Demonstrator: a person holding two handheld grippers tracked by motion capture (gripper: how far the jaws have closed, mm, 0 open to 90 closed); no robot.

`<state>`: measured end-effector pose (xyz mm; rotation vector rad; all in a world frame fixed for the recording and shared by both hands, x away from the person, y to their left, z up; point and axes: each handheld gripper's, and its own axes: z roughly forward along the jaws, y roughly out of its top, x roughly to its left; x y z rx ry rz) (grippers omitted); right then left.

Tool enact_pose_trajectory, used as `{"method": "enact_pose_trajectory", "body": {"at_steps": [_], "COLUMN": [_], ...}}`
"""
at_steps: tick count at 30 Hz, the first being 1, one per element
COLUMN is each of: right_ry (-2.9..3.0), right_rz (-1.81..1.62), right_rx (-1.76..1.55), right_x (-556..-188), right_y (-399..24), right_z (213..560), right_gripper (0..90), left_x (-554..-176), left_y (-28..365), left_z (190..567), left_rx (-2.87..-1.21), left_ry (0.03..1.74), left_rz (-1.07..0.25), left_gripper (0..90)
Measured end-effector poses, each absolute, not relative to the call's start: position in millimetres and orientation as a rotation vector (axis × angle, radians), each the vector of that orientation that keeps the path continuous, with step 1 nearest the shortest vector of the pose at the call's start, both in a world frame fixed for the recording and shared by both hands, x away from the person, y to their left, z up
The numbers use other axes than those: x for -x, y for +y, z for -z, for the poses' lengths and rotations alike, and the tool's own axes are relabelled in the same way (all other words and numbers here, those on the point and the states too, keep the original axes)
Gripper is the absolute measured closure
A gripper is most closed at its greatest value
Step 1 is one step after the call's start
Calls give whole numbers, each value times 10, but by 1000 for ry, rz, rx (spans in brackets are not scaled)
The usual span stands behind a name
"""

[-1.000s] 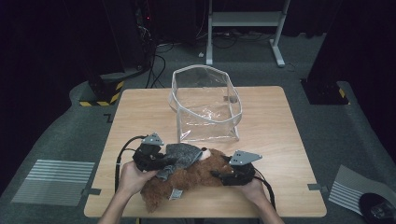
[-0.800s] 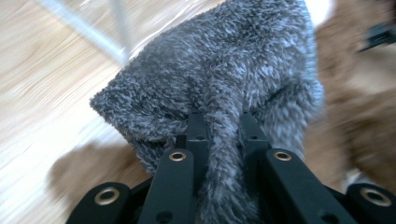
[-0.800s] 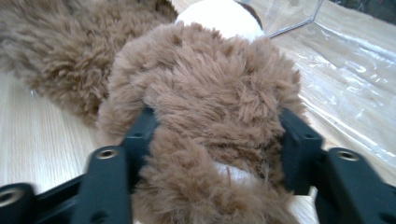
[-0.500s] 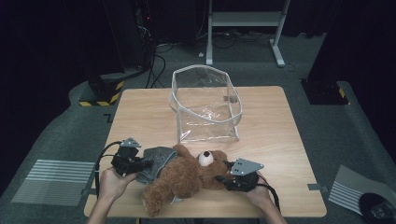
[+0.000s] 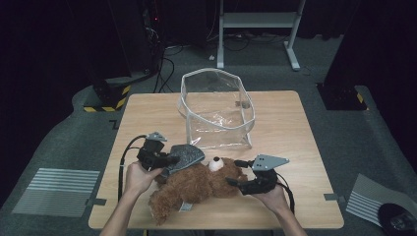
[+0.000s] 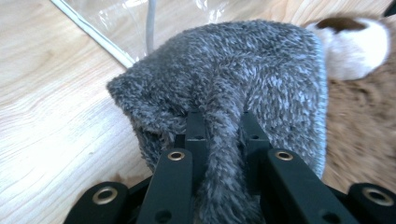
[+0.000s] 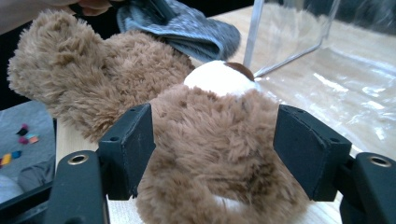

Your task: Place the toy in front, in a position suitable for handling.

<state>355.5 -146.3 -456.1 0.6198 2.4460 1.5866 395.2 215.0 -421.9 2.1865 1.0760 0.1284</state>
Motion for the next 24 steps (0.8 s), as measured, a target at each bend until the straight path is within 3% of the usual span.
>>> {"method": "enact_pose_trajectory", "body": {"at_steps": [6, 15, 20, 24], "right_ry": [2554, 2540, 2529, 2519], "right_rz": [-1517, -1438, -1421, -1415], "right_rx": [-652, -615, -618, -622], "right_x": [-3688, -3606, -3590, -3579], "right_y": [-1308, -1316, -1308, -1304], "right_z": [4646, 4655, 4659, 4661], "right_gripper": [319, 397, 408, 408], "left_x": [-4032, -3939, -3781, -3642], "left_y": [2131, 2318, 2599, 2710], "left_z": [4297, 4393, 4380, 4319], "left_rx": [-2227, -2305, -2255, -2165], "left_ry": [1106, 1195, 1254, 1218], "left_rz": [-130, -248, -331, -285], "left_gripper": [785, 790, 790, 790]}}
